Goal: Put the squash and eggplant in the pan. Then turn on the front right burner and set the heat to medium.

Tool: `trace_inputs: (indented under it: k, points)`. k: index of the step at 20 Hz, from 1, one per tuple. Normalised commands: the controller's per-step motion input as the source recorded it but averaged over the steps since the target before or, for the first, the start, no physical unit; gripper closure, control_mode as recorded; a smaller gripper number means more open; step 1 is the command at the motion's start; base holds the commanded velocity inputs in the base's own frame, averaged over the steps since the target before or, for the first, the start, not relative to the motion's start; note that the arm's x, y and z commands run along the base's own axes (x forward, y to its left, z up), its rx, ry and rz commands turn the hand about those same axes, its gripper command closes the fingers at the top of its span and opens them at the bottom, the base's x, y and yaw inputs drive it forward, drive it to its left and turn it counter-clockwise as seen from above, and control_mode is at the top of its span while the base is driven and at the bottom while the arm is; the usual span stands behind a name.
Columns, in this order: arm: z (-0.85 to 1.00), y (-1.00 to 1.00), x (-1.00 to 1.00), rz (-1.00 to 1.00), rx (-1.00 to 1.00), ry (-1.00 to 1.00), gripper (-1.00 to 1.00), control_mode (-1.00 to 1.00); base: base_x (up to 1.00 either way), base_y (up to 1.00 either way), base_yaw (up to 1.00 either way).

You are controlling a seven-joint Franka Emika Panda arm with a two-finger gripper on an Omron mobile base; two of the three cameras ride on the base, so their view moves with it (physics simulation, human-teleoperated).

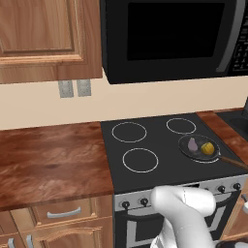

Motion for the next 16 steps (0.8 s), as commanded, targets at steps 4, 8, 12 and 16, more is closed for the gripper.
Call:
trace_inputs:
  k: [4, 8, 12, 16]
  points:
    - [-0.13, -0.11, 0.05, 0.00, 0.00, -0.02, -1.00, -1.00, 0.00, 0.00, 0.00]
    - [-0.12, -0.09, 0.04, 0.00, 0.00, -0.01, -1.00, -1.00, 0.00, 0.00, 0.00]
    - [-0.12, -0.03, 0.06, 0.00, 0.00, 0.00, -1.00, -1.00, 0.00, 0.00, 0.00]
    - [-0.11, -0.01, 0.04, 0.00, 0.00, 0.00, -1.00, -1.00, 0.00, 0.00, 0.00]
